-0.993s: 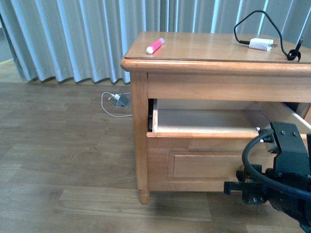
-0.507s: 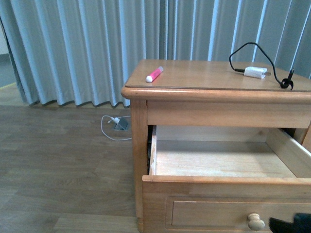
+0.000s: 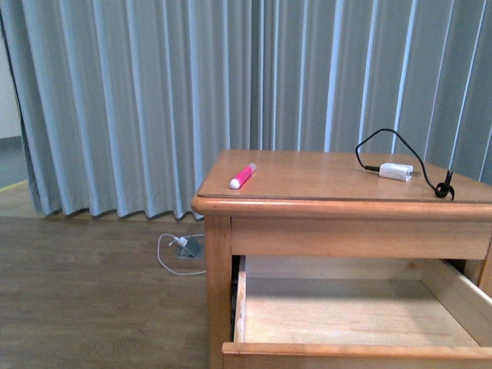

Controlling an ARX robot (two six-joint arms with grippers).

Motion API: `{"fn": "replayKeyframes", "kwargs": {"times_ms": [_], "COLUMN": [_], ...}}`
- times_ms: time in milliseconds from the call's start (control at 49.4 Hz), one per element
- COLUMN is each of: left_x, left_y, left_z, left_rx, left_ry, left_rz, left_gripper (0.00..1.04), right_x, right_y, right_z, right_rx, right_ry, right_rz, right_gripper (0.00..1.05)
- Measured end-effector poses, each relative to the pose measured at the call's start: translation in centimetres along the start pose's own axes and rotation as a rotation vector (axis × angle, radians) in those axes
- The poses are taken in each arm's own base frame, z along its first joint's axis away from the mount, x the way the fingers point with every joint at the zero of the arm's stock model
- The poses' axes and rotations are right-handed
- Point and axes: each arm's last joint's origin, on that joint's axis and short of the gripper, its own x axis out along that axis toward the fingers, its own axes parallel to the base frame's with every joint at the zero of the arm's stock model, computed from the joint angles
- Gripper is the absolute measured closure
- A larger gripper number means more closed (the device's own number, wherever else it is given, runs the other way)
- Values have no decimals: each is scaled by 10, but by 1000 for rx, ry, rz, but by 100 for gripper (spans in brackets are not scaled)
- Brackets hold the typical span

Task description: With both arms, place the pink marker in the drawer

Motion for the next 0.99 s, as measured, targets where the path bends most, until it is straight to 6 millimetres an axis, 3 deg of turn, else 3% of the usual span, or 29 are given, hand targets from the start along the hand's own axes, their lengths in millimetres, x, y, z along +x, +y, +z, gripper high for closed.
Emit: {"fn": "replayKeyframes", "kwargs": {"times_ms": [608,750,892,993], "left_x": [0,3,16,36], "left_y": [0,-6,-25,-38], "left_z": [0,-10,15,42], "left_rx": [0,-7,0,18], "left_ry": [0,123,141,115], "left_rz": [0,198,114,37], "left_gripper": [6,6,6,6], "right_x": [-1,-1,-1,-1], "right_y": [0,0,0,0], "right_z": [1,1,1,1], "right_rx": [38,39,38,38], "right_ry": [-6,-6,-6,-6], "right_rz": [-23,-24,-24,-23], "right_gripper": [8,8,8,8]}}
